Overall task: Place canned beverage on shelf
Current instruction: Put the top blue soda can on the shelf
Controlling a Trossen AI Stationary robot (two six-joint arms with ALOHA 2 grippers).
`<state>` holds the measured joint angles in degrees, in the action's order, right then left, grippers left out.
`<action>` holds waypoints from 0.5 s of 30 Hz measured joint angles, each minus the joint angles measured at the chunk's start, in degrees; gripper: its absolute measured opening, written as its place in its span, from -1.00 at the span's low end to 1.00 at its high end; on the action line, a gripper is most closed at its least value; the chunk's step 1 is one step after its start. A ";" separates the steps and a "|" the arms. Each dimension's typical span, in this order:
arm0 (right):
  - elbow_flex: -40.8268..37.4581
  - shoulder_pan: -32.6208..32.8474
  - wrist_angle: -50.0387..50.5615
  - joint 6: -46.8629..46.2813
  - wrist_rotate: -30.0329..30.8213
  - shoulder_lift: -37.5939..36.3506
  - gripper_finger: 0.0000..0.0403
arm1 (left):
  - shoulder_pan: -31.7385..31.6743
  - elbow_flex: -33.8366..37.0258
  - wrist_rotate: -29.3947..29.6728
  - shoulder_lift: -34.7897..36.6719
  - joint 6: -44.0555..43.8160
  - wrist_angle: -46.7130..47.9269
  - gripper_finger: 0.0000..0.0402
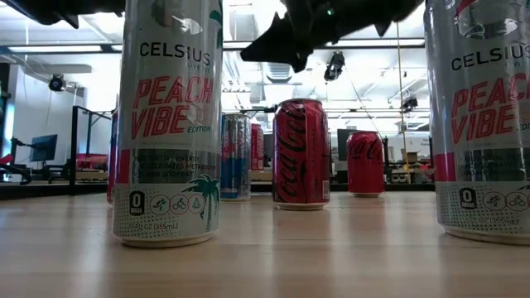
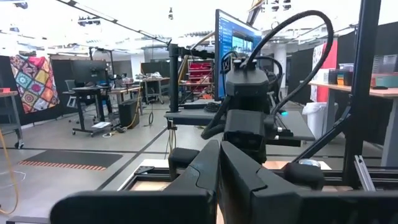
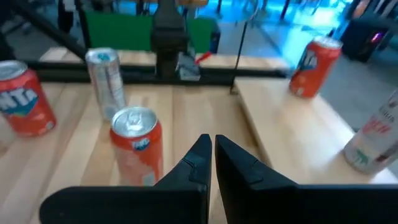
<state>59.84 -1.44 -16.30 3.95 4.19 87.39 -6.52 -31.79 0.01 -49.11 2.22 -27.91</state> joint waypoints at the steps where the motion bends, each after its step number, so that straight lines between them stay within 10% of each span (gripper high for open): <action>1: -1.48 -0.04 -2.59 0.30 0.84 0.00 -0.94 | 0.00 -0.08 0.00 -0.20 0.07 -0.03 -1.00; 15: -8.50 -1.69 -11.96 -0.29 5.92 0.04 -0.85 | -0.04 -0.16 0.98 -0.67 1.53 -0.32 -1.00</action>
<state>51.34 -3.14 -28.25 3.66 10.11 87.44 -6.57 -31.94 0.99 -49.78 3.75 -28.23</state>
